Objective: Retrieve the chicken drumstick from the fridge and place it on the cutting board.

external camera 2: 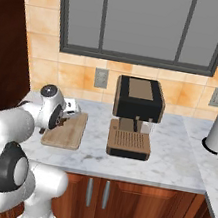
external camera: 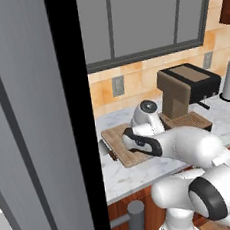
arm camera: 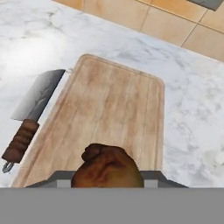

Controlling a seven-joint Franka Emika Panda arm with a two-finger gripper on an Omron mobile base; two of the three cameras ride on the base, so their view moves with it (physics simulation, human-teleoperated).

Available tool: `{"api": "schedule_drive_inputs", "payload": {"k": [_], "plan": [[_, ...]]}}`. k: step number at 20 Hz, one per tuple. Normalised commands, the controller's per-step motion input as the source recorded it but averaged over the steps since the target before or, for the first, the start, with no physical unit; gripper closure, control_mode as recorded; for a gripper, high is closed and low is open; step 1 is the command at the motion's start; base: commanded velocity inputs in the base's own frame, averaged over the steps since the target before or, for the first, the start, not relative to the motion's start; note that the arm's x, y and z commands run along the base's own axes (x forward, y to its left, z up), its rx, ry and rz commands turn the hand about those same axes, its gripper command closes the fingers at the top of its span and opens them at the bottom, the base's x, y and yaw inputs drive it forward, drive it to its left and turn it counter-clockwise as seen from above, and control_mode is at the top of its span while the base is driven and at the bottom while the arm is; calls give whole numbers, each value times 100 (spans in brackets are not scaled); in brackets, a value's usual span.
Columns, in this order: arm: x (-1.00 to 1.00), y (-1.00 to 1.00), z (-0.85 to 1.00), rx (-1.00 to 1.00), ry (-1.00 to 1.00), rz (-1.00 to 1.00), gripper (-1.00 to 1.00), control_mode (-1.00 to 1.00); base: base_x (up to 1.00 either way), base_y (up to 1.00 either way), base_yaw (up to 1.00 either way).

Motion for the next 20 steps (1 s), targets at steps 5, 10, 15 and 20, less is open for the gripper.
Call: {"api": "schedule_drive_inputs", "payload": {"k": [5, 10, 15, 20], "plan": [[54, 20, -35, 2, 0, 0, -100, -100, 0, 0, 0], [21, 6, -12, 0, -1, 0, -100, -100, 0, 0, 0], [2, 0, 1, 0, 0, 0, -100, -100, 0, 0, 0], [-41, 0, 59, 2, 0, 0, -100, -100, 0, 0, 0]]}}
